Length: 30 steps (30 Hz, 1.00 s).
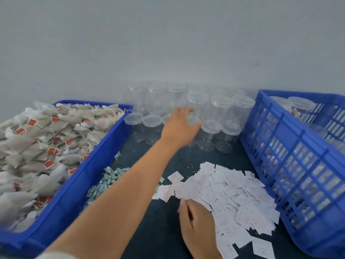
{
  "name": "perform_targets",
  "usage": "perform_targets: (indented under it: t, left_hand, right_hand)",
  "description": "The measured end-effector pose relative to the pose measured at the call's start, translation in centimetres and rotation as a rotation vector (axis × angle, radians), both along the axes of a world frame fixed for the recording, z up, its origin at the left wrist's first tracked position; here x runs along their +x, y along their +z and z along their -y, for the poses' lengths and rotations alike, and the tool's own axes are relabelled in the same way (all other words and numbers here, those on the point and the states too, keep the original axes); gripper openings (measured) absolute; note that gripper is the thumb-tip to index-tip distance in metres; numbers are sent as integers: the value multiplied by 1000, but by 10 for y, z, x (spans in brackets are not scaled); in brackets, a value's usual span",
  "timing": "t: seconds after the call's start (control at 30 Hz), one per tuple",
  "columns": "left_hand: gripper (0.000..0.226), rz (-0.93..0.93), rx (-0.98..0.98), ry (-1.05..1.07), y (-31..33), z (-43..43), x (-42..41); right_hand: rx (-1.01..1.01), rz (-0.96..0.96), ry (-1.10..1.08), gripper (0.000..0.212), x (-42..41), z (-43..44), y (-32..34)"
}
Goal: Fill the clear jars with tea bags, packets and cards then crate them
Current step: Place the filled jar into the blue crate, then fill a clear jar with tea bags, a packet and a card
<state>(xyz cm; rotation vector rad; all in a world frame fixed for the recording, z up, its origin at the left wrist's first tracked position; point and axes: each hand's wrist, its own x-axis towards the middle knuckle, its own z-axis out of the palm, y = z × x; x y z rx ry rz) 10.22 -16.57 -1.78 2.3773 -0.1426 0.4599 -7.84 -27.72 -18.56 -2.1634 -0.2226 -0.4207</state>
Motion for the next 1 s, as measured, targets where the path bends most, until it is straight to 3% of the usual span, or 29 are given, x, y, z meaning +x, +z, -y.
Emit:
perform_targets:
  t: [0.2,0.37,0.57,0.67,0.77,0.8,0.93,1.0]
  left_hand:
    - [100,-94,-66,48,22,17,96]
    - [101,-55,-201,53,-2,17,123]
    - [101,133,-279,67,9,7,82]
    - [105,124,-199,20,20,-9,36]
    - [101,55,-54,-61,19,-29,-23]
    - [97,20,-20,-85,13,-36,-44]
    - [85,-93,29,-114,-25,-53,-132]
    - [79,-122,-28,-111,-49,-54,-172]
  right_hand:
    - [-80,183,7,45,-1,-4,2]
    - [-138,159,4,50,2,0,-2]
    - [-173,218,53,49,3,4,-2]
    - [-95,154,39,47,4,4,-5]
    - [27,58,27,21,3,2,-4]
    - [76,45,-8,24,2,1,-2]
    - [238,-20,-55,102,-2,2,1]
    - [292,-58,37,114,-5,2,2]
